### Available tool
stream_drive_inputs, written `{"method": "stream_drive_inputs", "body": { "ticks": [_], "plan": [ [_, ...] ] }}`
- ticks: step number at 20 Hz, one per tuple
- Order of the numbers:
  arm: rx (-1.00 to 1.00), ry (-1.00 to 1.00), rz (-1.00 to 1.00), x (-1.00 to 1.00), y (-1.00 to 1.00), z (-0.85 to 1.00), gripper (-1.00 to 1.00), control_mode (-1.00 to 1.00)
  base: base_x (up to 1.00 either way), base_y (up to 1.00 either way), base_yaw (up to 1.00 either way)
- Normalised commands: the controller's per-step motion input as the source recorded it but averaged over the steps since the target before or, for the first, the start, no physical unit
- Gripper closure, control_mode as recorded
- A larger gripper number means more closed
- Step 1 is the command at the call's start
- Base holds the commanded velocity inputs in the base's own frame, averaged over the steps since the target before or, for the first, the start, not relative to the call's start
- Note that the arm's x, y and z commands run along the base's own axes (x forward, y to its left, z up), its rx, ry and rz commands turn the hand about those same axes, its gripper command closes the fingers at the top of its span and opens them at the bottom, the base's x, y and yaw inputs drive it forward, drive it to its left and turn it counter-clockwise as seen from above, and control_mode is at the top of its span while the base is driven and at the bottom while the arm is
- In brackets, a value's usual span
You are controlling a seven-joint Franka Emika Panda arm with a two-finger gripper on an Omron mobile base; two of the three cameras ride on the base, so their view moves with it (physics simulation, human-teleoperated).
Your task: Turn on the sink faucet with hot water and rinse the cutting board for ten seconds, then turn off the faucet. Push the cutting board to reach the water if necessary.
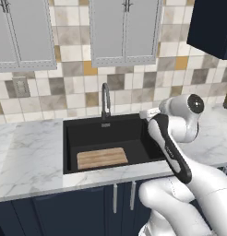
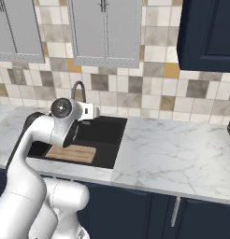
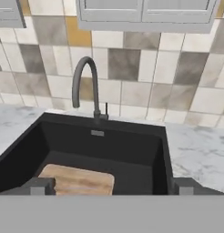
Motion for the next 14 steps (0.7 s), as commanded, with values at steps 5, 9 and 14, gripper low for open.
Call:
{"method": "stream_drive_inputs", "body": {
  "ticks": [5,9,14],
  "plan": [
    [0.07,-0.28,0.00,0.38,-0.21,-0.32,-1.00,-1.00,0.00,0.00,0.00],
    [0.06,-0.11,0.00,0.70,-0.12,-0.28,-1.00,-1.00,0.00,0.00,0.00],
    [0.00,-0.06,0.00,0.67,0.00,-0.25,-1.00,-1.00,0.00,0.00,0.00]
  ]
}}
